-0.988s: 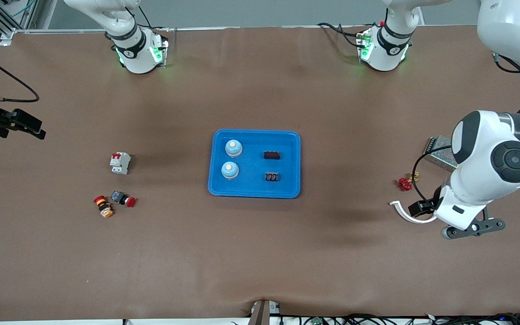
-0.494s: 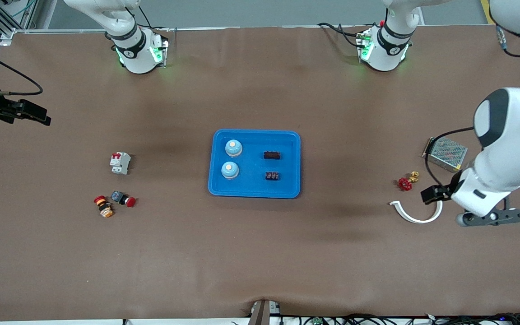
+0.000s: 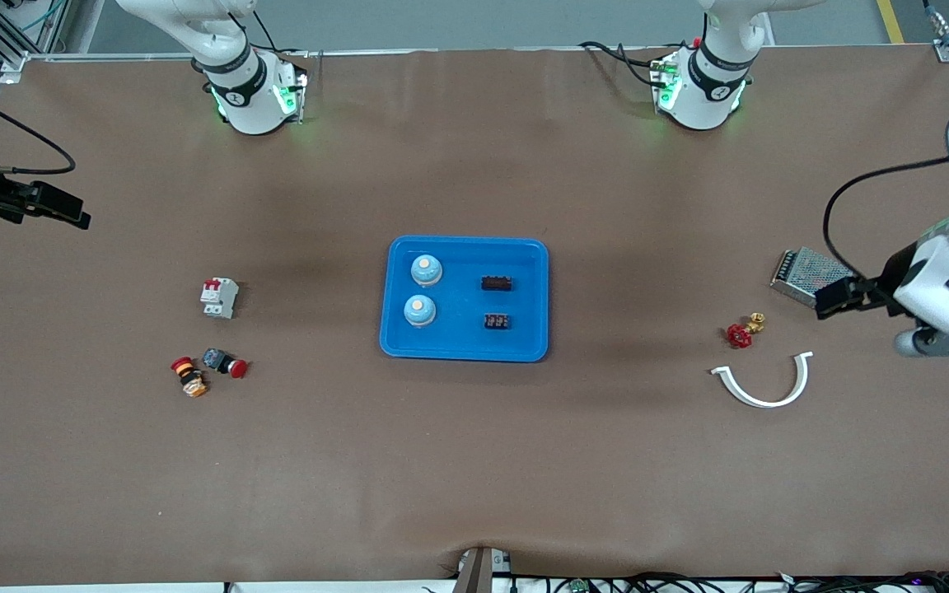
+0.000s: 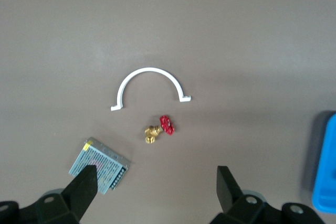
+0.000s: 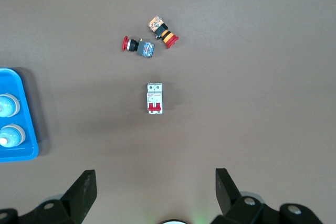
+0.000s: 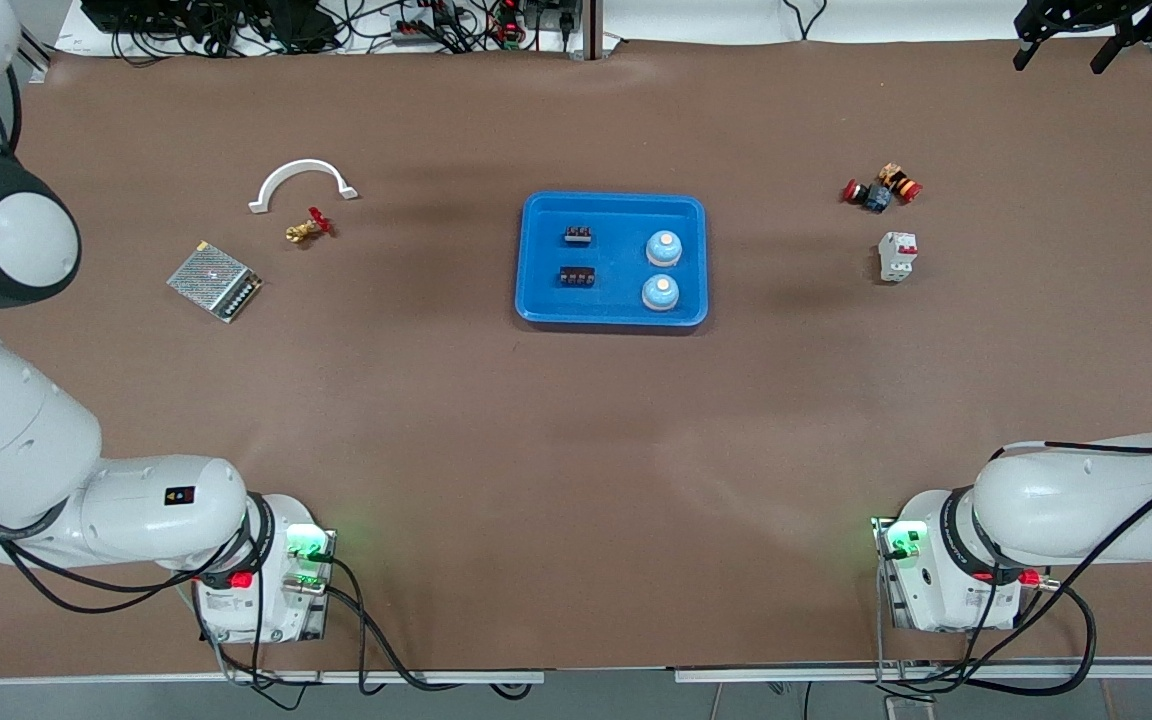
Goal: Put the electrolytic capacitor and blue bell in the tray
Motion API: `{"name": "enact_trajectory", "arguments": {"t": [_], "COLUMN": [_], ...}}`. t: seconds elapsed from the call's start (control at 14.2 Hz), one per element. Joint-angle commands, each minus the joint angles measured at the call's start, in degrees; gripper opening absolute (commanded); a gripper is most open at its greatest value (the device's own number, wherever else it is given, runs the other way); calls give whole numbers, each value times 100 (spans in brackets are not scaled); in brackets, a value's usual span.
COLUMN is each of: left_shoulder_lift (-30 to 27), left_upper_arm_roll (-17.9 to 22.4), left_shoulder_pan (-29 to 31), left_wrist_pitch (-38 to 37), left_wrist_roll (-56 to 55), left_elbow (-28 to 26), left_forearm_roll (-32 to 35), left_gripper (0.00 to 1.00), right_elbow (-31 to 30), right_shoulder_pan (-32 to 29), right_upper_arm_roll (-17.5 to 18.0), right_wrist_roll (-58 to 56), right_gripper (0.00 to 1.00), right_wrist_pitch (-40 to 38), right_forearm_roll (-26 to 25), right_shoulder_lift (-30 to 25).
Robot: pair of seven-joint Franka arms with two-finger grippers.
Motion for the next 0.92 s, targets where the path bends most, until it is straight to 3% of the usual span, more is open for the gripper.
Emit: {"name": "enact_trajectory", "arguments": {"t": [0.0, 0.42, 0.85], "left_shoulder_lift": [-714, -1286, -1445], "left_upper_arm_roll": [497, 699, 682], "left_shoulder_pan": [-247, -564, -635], "left_wrist_pitch": [-339, -542, -709], "left_wrist_roll": [524, 613, 965], "left_elbow": [-331, -655, -639], "left_forearm_roll": [-327, -345, -327], "left_gripper": [100, 100, 100], "right_elbow": [-85, -305, -261], "right_shoulder_pan": [-76, -190, -164], "right_upper_arm_roll": [61, 52, 79], "right_wrist_roll": [148, 103, 51], "right_gripper": [100, 100, 100], "right_wrist_pitch": [9, 282, 177], "right_forearm_roll": [3, 12, 56], "right_shoulder_lift": [-155, -367, -332]}}
